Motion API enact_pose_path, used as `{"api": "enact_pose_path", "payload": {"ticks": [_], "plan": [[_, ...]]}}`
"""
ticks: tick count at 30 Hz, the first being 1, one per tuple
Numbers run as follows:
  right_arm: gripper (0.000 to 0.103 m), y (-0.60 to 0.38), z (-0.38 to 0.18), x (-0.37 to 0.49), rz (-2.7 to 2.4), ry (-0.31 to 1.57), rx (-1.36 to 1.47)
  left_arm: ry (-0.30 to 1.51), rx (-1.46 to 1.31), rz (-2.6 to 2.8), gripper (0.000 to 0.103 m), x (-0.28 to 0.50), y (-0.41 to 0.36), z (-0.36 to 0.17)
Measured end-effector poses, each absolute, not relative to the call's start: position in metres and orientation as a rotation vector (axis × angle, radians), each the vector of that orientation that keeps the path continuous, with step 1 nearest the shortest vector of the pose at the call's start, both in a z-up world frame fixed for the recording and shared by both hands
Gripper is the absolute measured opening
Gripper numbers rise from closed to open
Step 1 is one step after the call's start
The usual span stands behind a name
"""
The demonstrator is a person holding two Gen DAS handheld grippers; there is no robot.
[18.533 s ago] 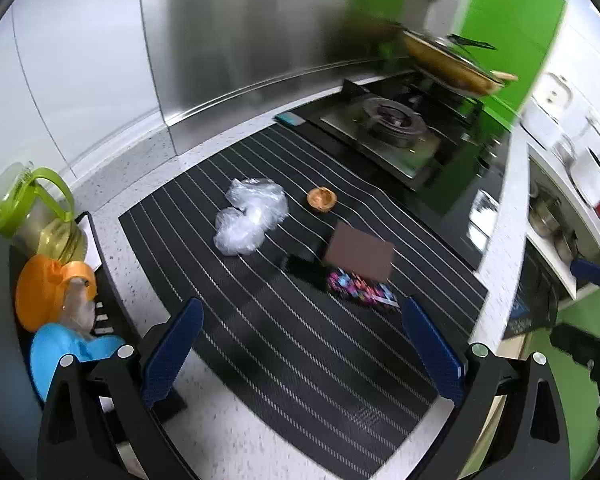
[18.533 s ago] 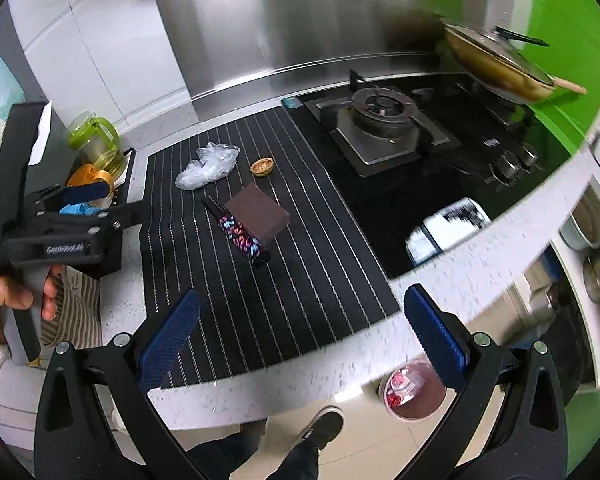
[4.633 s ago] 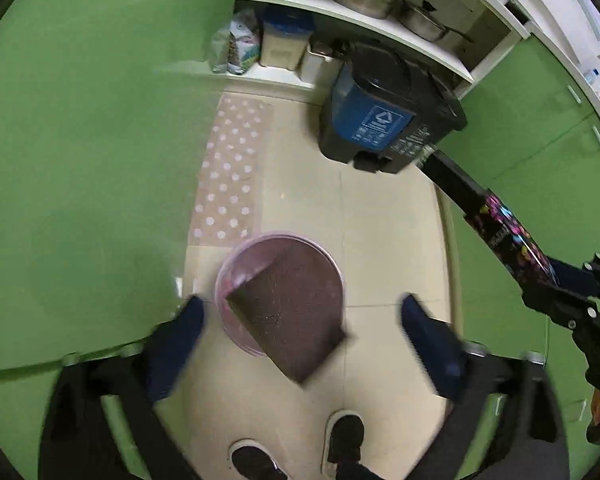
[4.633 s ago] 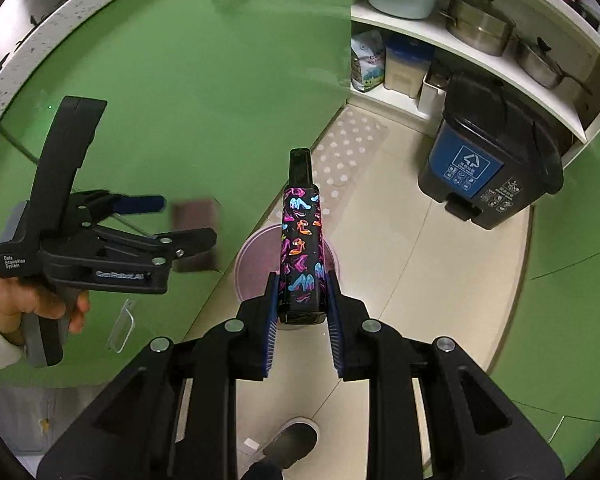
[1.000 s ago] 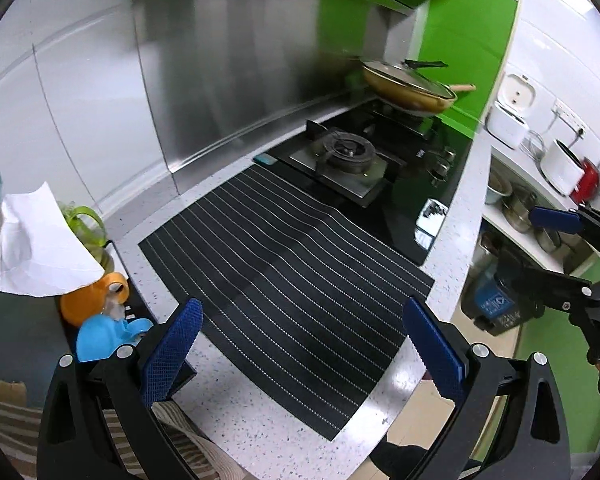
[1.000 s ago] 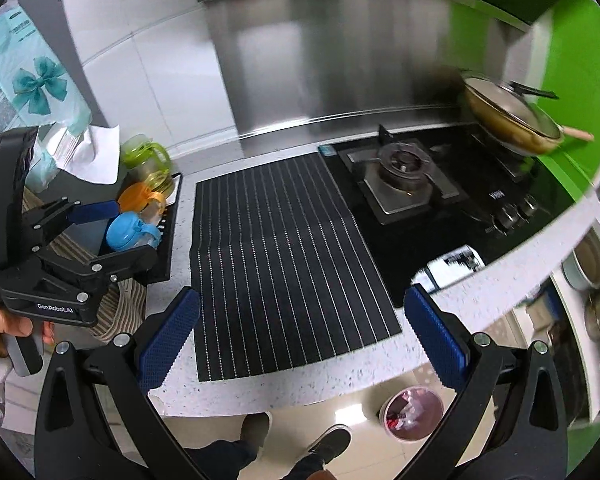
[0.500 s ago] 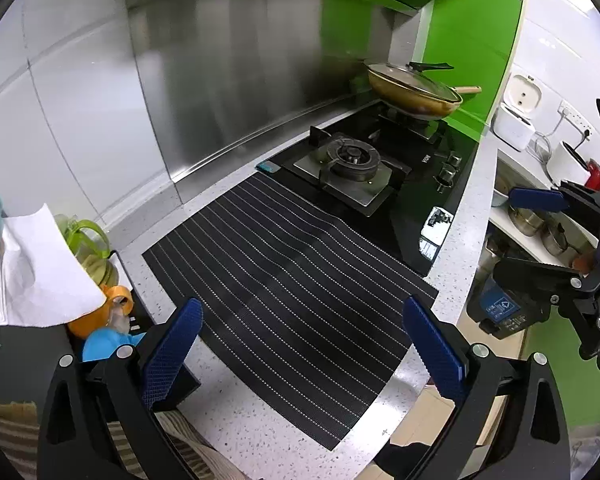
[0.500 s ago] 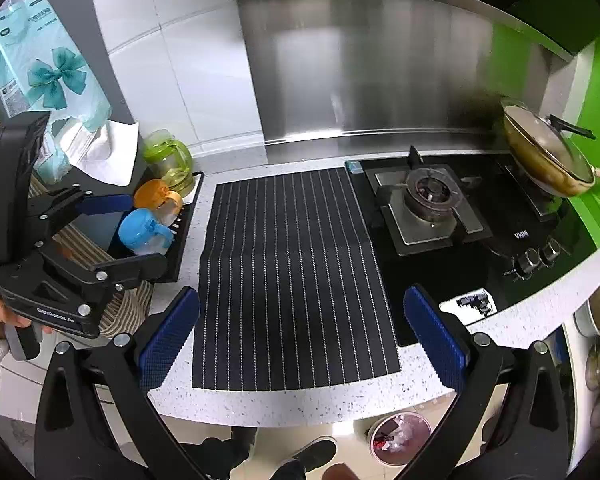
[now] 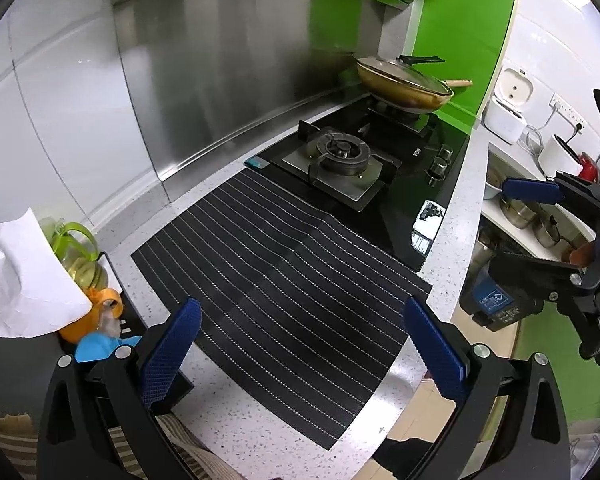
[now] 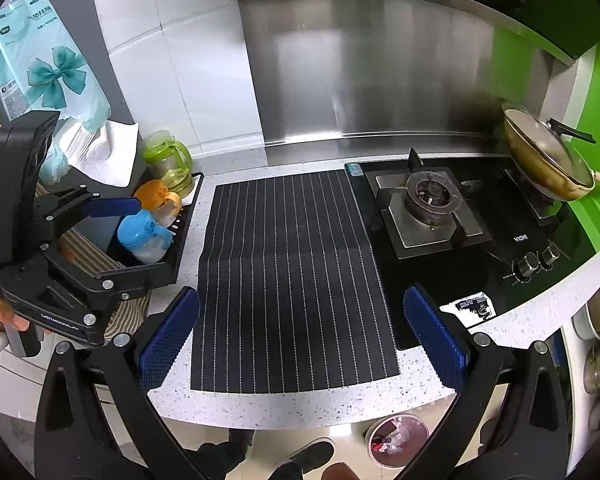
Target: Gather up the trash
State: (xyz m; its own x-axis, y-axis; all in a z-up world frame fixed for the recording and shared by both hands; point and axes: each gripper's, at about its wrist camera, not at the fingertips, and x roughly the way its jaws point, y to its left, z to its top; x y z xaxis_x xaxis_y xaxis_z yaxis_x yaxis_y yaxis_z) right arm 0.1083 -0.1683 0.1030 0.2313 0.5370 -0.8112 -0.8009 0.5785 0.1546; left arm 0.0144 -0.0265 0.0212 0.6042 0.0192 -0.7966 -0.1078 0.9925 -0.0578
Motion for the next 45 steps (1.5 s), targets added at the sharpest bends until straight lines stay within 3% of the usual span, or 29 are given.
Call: {"api": "enact_pose_path", "payload": {"ticks": [45], "plan": [[0.100, -0.1701, 0.0980, 0.1132, 0.923, 0.972, -0.329, 0.932, -0.145, 0.094, 0.097, 0.0161, -0.0244, 0.0177]]}}
